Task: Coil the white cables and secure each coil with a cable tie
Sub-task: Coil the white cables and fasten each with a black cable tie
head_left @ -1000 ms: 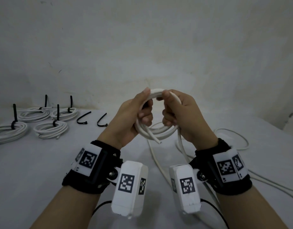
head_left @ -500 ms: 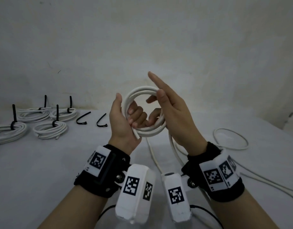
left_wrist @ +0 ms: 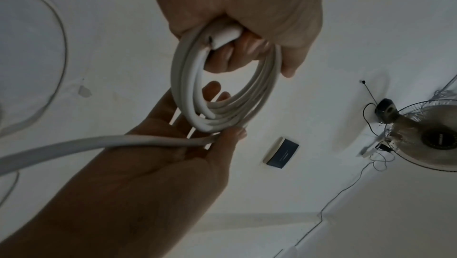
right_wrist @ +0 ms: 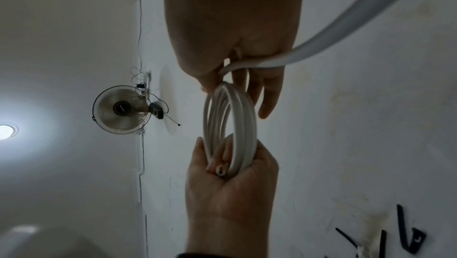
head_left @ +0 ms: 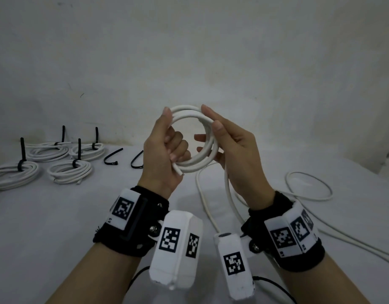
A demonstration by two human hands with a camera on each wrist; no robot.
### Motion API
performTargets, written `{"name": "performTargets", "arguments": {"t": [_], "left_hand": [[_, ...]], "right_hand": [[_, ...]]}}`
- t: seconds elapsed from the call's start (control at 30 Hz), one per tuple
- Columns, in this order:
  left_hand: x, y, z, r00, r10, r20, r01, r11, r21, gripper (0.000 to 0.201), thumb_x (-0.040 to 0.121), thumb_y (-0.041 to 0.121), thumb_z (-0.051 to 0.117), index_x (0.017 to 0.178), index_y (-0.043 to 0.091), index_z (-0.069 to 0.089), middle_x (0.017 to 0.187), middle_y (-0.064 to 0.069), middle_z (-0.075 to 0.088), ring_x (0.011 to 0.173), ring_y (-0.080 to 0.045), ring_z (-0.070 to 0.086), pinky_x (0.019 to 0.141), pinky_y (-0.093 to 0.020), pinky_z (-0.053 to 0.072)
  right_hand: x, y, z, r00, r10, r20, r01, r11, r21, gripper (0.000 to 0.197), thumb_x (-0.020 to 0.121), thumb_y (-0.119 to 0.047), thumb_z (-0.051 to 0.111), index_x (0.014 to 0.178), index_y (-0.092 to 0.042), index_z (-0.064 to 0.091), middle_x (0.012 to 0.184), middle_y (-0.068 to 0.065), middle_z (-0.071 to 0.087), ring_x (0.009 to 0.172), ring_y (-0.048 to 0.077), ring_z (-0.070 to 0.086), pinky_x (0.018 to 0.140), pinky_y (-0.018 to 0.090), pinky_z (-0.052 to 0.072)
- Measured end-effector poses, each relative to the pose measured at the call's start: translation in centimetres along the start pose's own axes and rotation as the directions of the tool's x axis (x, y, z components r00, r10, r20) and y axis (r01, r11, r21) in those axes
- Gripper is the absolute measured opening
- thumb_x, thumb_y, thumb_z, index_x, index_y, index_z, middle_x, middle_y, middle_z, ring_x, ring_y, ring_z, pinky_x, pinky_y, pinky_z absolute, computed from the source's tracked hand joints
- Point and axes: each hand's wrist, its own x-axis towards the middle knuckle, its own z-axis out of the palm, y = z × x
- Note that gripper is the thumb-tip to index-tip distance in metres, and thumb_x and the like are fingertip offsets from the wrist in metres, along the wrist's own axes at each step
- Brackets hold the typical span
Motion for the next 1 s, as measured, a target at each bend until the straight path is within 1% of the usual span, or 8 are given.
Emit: {"name": "performTargets", "arguments": {"t": [0.13,0.23,0.3,0.43,0.57,0.67,0.83,1.0], "left_hand": [[-0.1,-0.4,-0.1,0.996,-0.073,0.047,0.071,0.997,0.042,0.051,0.085,0.044,0.055,0.050,0.019,0.027,0.035,0.007,0.022,0.028,-0.004,0.020,0.032,-0.016,0.017],[0.0,-0.8,0.0,0.994,-0.062,0.085,0.046,0.982,0.183,0.043,0.076,0.024,0.068,0.052,0.019,0.033,0.037,0.008,0.024,0.030,-0.005,0.022,0.035,-0.017,0.020],[0.2,-0.8,-0.1,0.998,-0.010,0.057,-0.006,0.961,0.276,0.035,0.084,0.009,0.061,0.058,0.016,0.039,0.040,0.007,0.026,0.032,-0.006,0.025,0.037,-0.016,0.024],[0.4,-0.4,-0.5,0.997,0.082,0.005,-0.077,0.918,0.390,0.024,0.092,0.010,0.054,0.070,0.014,0.045,0.045,0.005,0.031,0.036,-0.009,0.030,0.038,-0.017,0.028],[0.4,0.2,-0.6,0.996,0.084,0.000,-0.075,0.888,0.454,0.021,0.092,0.013,0.055,0.074,0.016,0.044,0.046,0.005,0.033,0.036,-0.009,0.031,0.038,-0.018,0.029],[0.2,0.0,-0.4,0.999,0.051,-0.015,-0.038,0.883,0.467,0.026,0.092,0.013,0.054,0.070,0.017,0.040,0.045,0.006,0.031,0.035,-0.010,0.027,0.037,-0.017,0.026],[0.1,-0.2,-0.1,0.998,-0.039,-0.039,0.053,0.883,0.467,0.035,0.090,0.018,0.056,0.060,0.016,0.037,0.046,0.004,0.030,0.033,-0.009,0.025,0.037,-0.016,0.022],[0.0,0.6,0.1,0.981,-0.179,0.077,0.139,0.919,0.370,0.041,0.090,0.026,0.051,0.057,0.018,0.028,0.041,0.007,0.023,0.030,-0.005,0.022,0.034,-0.016,0.021]], "right_hand": [[0.3,0.1,-0.2,0.990,0.138,-0.016,-0.134,0.976,0.173,0.032,0.101,-0.020,0.041,0.128,-0.013,0.057,0.092,0.006,0.062,0.068,0.013,0.059,0.066,0.025,0.053],[0.6,0.5,-0.6,0.983,0.184,-0.023,-0.174,0.957,0.231,0.034,0.102,-0.019,0.037,0.128,-0.004,0.055,0.082,0.004,0.052,0.058,0.011,0.048,0.059,0.026,0.047],[0.5,0.6,-0.7,0.992,0.126,-0.025,-0.121,0.984,0.130,0.033,0.103,-0.020,0.037,0.129,-0.011,0.055,0.083,0.004,0.052,0.057,0.011,0.048,0.060,0.029,0.046],[0.1,0.3,-0.4,0.995,-0.090,0.045,0.098,0.969,-0.228,0.033,0.103,-0.018,0.040,0.131,-0.028,0.054,0.095,0.010,0.060,0.061,0.014,0.059,0.063,0.028,0.053],[0.1,0.6,-0.8,0.979,-0.183,0.088,0.203,0.852,-0.483,0.042,0.099,-0.007,0.047,0.135,-0.026,0.051,0.094,0.005,0.065,0.065,0.010,0.066,0.064,0.015,0.051],[0.2,0.9,-1.2,0.964,-0.245,0.105,0.253,0.722,-0.644,0.042,0.097,-0.004,0.047,0.135,-0.021,0.052,0.085,0.004,0.066,0.060,0.004,0.060,0.062,0.015,0.050],[0.4,0.7,-1.5,0.958,-0.280,0.067,0.253,0.705,-0.662,0.027,0.099,-0.007,0.045,0.120,-0.014,0.060,0.070,0.005,0.064,0.058,0.010,0.060,0.055,0.021,0.050],[0.3,0.5,-1.6,0.970,-0.241,0.026,0.218,0.820,-0.529,0.027,0.101,-0.009,0.044,0.120,-0.013,0.062,0.074,0.008,0.066,0.051,0.012,0.065,0.053,0.022,0.053]]}}
